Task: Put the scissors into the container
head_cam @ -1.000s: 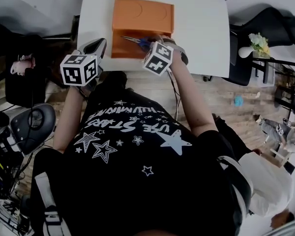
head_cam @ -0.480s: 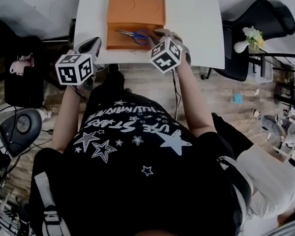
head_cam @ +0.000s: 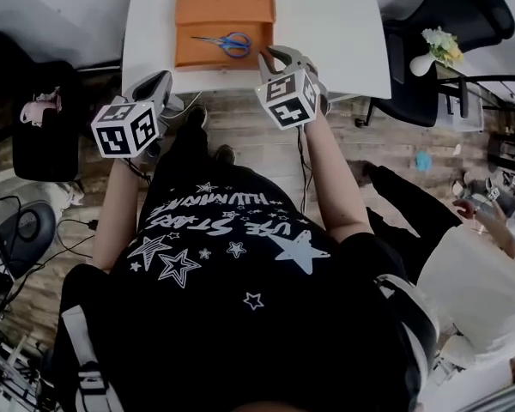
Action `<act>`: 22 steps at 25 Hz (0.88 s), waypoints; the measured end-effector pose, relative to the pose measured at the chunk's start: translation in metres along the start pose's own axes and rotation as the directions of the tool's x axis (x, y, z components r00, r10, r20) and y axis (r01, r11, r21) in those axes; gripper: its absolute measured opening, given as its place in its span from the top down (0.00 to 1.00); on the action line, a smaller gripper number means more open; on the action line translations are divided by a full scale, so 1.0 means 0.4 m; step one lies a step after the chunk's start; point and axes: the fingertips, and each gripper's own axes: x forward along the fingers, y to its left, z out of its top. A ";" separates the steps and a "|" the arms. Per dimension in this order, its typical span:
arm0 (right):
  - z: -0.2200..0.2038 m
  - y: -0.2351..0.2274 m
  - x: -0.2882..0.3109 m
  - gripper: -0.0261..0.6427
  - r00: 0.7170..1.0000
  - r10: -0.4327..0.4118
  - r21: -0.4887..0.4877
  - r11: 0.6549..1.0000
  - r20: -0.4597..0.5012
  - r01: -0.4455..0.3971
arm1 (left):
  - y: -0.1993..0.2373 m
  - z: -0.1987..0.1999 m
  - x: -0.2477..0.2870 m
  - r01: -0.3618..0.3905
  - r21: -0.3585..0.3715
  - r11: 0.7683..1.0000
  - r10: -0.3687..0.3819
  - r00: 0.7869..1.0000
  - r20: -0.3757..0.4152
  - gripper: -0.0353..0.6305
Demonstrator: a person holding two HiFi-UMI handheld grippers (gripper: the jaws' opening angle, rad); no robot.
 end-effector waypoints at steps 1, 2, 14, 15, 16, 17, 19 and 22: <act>-0.007 0.000 -0.009 0.86 1.000 -0.006 0.013 1.000 0.006 0.006 | -0.009 -0.005 -0.001 0.003 0.004 1.000 -0.003 1.000 -0.006 0.92; -0.017 0.000 -0.019 0.86 1.000 -0.014 0.027 1.000 0.010 0.014 | -0.019 -0.012 0.001 0.009 0.011 1.000 -0.009 1.000 -0.015 0.92; -0.124 -0.018 -0.108 0.88 0.989 -0.137 0.123 0.982 -0.050 0.142 | -0.095 -0.016 0.088 0.145 0.051 0.988 -0.143 0.989 -0.033 0.92; -0.128 -0.014 -0.122 0.88 0.987 -0.147 0.128 0.980 -0.059 0.153 | -0.099 -0.020 0.085 0.158 0.055 0.986 -0.156 0.987 -0.039 0.92; -0.131 -0.009 -0.136 0.88 0.985 -0.156 0.133 0.977 -0.069 0.164 | -0.104 -0.024 0.079 0.171 0.061 0.983 -0.169 0.985 -0.045 0.92; -0.131 -0.004 -0.151 0.88 0.983 -0.166 0.138 0.975 -0.077 0.175 | -0.109 -0.027 0.071 0.185 0.068 0.980 -0.181 0.982 -0.050 0.92; -0.123 0.009 -0.176 0.88 0.978 -0.189 0.145 0.969 -0.089 0.200 | -0.113 -0.026 0.050 0.207 0.084 0.975 -0.203 0.977 -0.058 0.92; -0.088 0.033 -0.202 0.89 0.971 -0.217 0.160 0.960 -0.100 0.231 | -0.103 -0.011 0.009 0.231 0.103 0.967 -0.225 0.972 -0.065 0.92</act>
